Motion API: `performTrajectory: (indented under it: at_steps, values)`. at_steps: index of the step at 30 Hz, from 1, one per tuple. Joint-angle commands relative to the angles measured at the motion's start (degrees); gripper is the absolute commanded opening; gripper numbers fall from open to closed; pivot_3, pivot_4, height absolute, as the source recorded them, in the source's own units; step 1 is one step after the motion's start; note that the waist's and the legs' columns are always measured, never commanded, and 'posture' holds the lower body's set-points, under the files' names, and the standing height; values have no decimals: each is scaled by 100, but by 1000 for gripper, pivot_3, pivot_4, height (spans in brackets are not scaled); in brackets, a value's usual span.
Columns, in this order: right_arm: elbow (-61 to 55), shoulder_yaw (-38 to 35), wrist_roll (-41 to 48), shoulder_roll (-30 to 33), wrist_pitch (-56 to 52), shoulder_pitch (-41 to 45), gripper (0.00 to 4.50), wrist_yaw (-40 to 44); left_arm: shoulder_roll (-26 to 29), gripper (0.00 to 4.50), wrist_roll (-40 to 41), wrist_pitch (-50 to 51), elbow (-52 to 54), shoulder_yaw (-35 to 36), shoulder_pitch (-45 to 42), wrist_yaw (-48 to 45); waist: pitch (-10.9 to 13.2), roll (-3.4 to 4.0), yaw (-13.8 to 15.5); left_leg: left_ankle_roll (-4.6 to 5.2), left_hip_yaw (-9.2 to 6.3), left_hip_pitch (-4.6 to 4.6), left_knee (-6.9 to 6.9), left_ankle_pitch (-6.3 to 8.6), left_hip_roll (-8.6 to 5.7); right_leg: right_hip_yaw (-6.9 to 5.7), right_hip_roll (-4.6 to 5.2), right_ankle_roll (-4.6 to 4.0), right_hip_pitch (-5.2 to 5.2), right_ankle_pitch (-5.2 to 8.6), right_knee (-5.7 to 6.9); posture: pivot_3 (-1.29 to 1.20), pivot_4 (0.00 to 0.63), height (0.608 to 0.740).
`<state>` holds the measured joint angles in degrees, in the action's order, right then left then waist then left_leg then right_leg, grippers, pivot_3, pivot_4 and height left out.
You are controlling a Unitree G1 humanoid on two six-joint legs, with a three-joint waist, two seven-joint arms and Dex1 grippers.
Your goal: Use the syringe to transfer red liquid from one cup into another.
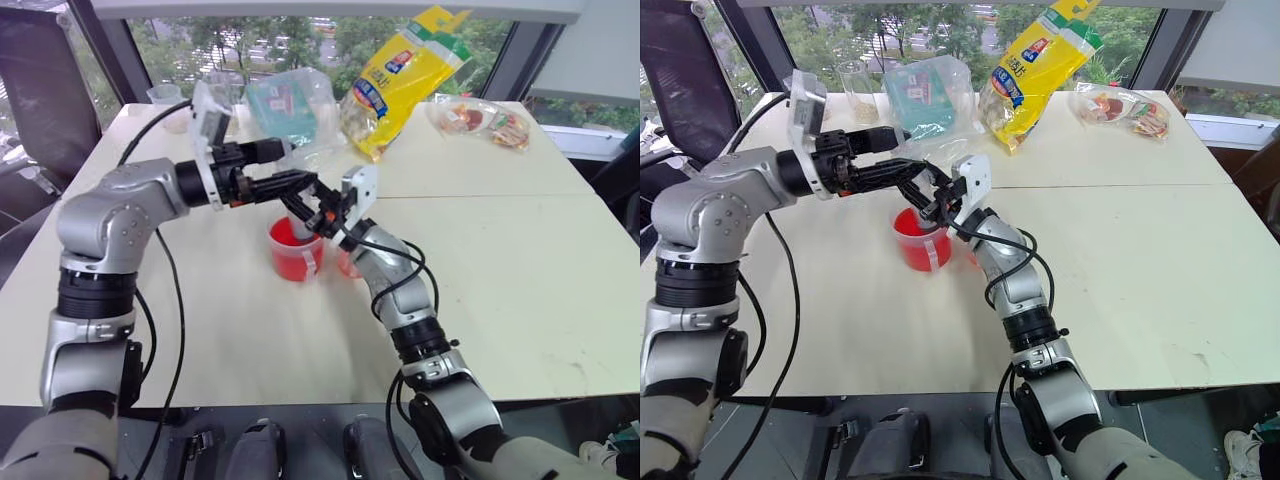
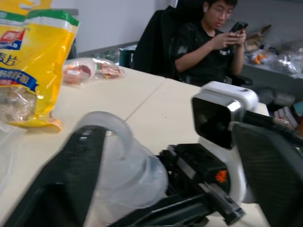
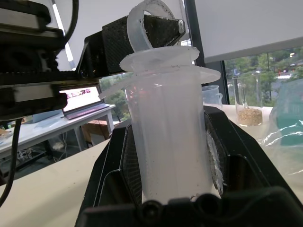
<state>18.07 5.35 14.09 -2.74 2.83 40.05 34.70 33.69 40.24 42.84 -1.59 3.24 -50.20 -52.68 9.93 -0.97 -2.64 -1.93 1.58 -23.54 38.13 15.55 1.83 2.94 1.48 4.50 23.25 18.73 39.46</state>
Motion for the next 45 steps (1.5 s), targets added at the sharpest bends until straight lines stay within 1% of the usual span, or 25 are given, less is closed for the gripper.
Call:
performTrajectory:
  at_steps: [1, 4, 5, 6, 24, 45]
  values:
    - [-380, 126, 6, -54, 19, 81, 1426, 41, -94, 2192, -42, -151, 24, 86, -176, -6, 0, 0, 1, 0, 0, 0, 0, 0, 0, 0, 0, 0, 0, 0, 0, 0, 150, 740]
    - [-408, 146, -4, -44, -3, 68, 1426, 53, -143, 646, -83, -182, 2, 101, -192, 6, 0, 0, 2, 0, 0, 0, 0, 0, 0, 0, 0, 0, 0, 0, 0, 0, 150, 740]
    - [-419, 151, -3, -43, -14, 63, 1426, 59, -150, 192, -93, -185, 5, 109, -193, 4, 0, 0, 5, 0, 0, 0, 0, 0, 0, 0, 1, 0, 0, 0, 0, 0, 150, 740]
    - [-428, 155, 2, -39, -31, 56, 1426, 72, -160, 34, -106, -195, 10, 114, -201, 0, 0, 0, 7, 0, 0, 0, 0, 0, 0, 0, 1, 0, -1, 0, 0, 0, 150, 740]
    - [-587, 326, 67, 28, -511, -151, 1426, 274, -73, 34, -290, -378, -131, 329, -811, 31, 0, 0, 7, -1, 0, 0, 1, 0, -1, 0, 1, 0, -1, 0, 0, 0, 150, 740]
    - [-565, 377, 67, 44, -579, -180, 1426, 359, -44, 34, -446, -523, -216, 431, -1020, 65, 0, 0, 6, -1, 0, 0, 1, 0, -1, 0, 1, 0, -1, 0, 0, 0, 150, 740]
